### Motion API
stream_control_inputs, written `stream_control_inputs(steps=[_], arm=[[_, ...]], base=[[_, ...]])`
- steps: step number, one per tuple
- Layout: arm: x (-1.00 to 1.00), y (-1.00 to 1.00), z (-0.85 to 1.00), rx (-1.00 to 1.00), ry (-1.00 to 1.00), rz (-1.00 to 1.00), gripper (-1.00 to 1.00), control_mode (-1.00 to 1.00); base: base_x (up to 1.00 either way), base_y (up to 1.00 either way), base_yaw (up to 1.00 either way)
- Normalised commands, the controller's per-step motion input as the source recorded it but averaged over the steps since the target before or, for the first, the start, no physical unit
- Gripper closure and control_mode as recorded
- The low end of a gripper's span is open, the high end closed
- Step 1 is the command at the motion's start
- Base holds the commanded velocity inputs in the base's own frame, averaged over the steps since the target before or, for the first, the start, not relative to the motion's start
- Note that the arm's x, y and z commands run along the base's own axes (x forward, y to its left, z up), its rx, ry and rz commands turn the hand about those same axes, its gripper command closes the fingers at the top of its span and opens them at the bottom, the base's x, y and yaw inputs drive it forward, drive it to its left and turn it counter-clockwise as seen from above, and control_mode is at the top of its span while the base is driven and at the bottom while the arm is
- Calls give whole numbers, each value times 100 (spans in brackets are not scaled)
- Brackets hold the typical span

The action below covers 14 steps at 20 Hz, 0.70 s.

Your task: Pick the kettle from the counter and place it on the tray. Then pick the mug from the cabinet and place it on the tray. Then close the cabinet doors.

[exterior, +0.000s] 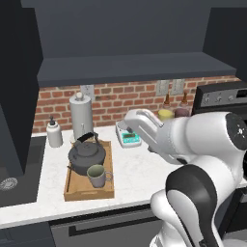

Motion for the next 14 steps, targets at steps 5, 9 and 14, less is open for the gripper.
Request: stream_control_inputs(steps=[5,9,14], arm=[[0,0,0,11,0,0,-100,-100],[-4,0,0,19,-12,0,-100,-100],[-3,6,0,12,-11,0,-100,-100]], base=[[0,0,0],[0,0,0],[0,0,0]])
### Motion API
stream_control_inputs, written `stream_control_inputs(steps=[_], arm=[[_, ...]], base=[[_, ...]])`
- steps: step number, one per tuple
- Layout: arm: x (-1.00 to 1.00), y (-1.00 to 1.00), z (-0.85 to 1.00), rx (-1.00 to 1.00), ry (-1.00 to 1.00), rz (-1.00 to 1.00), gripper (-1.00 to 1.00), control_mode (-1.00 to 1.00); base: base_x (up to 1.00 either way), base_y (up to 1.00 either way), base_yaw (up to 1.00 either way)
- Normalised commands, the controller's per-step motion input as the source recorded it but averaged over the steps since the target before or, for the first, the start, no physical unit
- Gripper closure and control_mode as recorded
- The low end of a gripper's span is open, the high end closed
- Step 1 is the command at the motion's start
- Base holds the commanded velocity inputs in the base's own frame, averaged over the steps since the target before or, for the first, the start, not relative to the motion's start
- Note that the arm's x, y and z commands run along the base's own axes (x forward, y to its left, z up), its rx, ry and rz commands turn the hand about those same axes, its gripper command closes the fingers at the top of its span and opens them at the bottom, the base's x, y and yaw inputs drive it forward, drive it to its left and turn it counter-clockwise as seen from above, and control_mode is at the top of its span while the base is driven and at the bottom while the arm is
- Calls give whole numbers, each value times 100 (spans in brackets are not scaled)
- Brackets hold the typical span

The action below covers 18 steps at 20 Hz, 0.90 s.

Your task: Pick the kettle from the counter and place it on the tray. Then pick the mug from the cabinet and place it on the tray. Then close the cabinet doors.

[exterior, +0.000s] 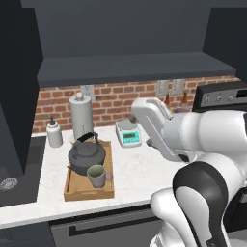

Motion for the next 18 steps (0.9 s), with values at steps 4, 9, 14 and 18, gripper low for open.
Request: stream_control_inputs(steps=[4,9,14,18], arm=[[0,8,0,14,-1,0,-100,-100],[-15,7,0,17,-3,2,-100,-100],[-29,17,0,22,-7,6,-100,-100],[-17,50,0,13,0,8,-100,-100]], base=[[0,0,0],[0,0,0],[0,0,0],[0,0,0]])
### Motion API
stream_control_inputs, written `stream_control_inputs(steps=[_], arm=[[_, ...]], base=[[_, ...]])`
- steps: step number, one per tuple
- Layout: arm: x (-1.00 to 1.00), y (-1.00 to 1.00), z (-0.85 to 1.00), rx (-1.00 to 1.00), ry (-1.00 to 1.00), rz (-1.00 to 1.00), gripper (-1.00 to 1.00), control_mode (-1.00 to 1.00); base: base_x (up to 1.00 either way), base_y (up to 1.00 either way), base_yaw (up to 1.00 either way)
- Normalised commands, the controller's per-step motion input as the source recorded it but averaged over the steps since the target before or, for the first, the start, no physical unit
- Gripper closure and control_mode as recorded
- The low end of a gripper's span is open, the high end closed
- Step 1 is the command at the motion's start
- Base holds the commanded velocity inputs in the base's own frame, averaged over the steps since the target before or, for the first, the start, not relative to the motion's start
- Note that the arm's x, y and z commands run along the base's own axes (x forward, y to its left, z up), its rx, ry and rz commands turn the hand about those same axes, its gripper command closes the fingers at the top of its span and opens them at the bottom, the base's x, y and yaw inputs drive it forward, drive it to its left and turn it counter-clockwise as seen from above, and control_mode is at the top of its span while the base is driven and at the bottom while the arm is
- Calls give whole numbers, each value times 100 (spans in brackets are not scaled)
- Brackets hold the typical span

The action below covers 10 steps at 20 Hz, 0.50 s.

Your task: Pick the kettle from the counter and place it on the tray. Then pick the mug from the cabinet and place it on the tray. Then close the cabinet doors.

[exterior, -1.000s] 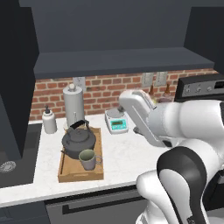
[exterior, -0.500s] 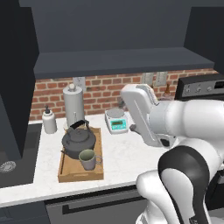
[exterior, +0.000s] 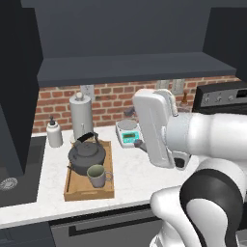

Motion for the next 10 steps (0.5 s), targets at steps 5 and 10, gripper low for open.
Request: stream_control_inputs(steps=[5,10], arm=[[-16,72,0,1,2,8,-100,-100],[-17,54,5,1,4,14,-100,-100]], base=[[0,0,0],[0,0,0]])
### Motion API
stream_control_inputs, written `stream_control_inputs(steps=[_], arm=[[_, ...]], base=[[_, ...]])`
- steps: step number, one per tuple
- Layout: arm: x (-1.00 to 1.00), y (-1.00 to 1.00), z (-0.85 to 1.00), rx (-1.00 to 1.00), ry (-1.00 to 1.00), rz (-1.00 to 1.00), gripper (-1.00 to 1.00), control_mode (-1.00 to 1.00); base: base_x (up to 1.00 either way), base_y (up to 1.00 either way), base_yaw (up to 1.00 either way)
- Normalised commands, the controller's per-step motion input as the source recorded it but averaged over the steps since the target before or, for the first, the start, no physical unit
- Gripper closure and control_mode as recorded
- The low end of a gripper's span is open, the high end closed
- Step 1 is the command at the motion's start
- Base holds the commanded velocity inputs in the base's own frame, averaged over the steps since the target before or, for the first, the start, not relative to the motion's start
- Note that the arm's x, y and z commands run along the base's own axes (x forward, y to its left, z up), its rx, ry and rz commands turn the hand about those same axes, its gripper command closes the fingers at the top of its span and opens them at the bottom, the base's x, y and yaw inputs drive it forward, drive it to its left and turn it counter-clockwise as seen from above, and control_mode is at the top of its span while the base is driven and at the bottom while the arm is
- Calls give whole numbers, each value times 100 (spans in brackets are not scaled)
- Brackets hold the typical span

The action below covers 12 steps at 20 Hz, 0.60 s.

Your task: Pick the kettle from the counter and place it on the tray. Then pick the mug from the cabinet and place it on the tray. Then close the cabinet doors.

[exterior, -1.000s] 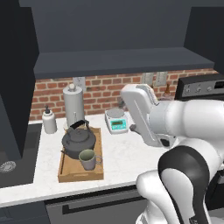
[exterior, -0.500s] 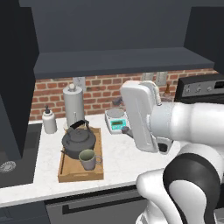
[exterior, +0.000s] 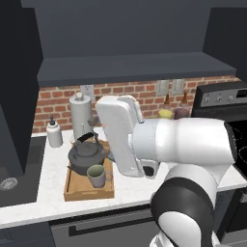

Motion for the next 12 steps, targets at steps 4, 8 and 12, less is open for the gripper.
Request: stream_control_inputs(steps=[4,8,12], arm=[[-34,50,9,0,6,12,-100,-100],[-37,58,9,0,6,9,-100,-100],[-35,47,1,0,2,6,-100,-100]], base=[[0,0,0],[0,0,0],[0,0,0]])
